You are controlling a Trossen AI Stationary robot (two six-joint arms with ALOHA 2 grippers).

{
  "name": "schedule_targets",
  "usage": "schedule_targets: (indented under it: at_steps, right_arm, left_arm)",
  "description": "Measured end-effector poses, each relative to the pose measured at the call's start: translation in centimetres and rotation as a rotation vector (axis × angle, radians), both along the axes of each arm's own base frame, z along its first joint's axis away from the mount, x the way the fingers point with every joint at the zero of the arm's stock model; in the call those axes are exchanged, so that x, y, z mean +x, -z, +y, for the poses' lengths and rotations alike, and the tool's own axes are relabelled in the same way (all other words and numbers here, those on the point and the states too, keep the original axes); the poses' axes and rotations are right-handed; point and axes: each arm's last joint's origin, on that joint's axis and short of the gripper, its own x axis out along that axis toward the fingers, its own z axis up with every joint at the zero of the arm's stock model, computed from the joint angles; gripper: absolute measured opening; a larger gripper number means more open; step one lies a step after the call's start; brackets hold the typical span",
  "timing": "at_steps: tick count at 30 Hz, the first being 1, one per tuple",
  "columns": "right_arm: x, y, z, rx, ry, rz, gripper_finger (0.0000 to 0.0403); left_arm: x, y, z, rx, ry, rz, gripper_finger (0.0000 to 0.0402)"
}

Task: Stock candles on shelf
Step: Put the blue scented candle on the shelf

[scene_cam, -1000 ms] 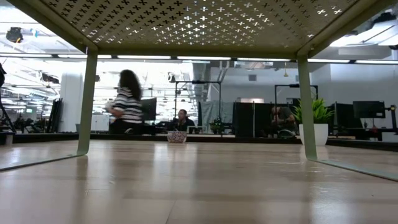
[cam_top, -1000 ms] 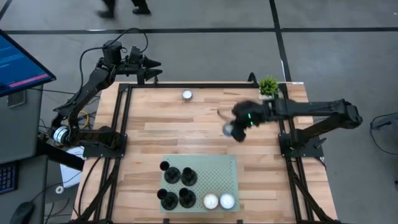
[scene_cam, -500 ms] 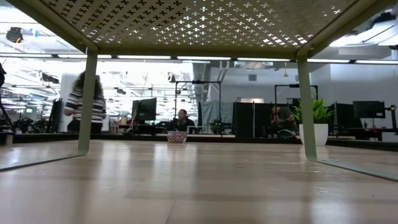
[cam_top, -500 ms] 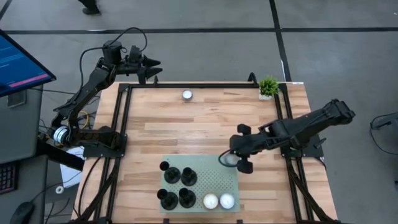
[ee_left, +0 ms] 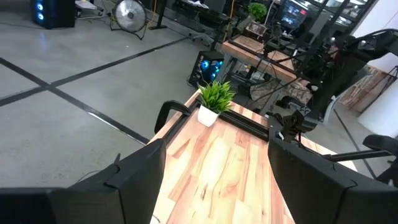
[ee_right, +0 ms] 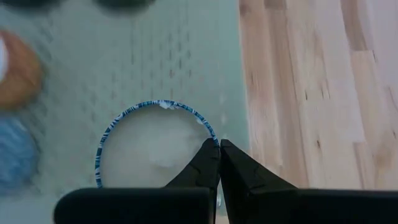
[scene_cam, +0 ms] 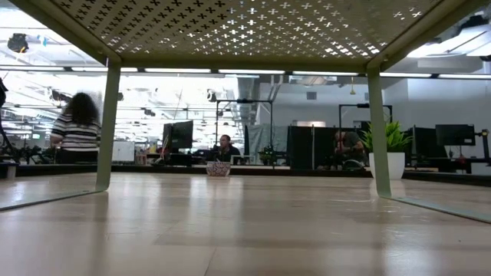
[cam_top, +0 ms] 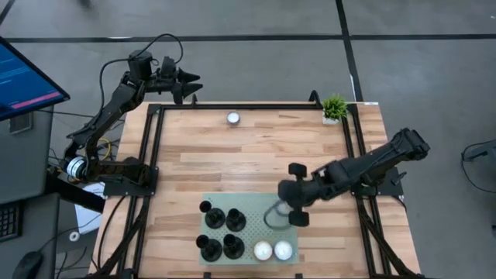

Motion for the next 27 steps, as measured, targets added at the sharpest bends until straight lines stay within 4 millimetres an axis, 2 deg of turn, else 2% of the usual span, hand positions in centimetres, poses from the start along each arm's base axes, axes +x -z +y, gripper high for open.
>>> schedule_targets:
  at_steps: [4, 10, 19, 27]
  right_arm:
    - [0.5, -0.4, 1.9, -0.078, -0.011, -0.007, 0.0000]
    - [1.5, -0.4, 3.2, -0.129, -0.025, 0.042, 0.0000]
    - [0.1, -0.2, 6.1, -0.134, -0.034, 0.015, 0.0000]
    - [-0.2, -0.2, 6.4, -0.186, -0.002, -0.024, 0.0000]
  left_arm:
    - [0.0, 0.0, 0.0, 0.000, 0.000, 0.000, 0.0285]
    - [0.0, 0.0, 0.0, -0.008, -0.001, -0.002, 0.0285]
    - [0.0, -0.1, 0.0, -0.094, -0.007, -0.027, 0.0285]
    - [0.0, -0.1, 0.0, -0.148, -0.011, -0.042, 0.0285]
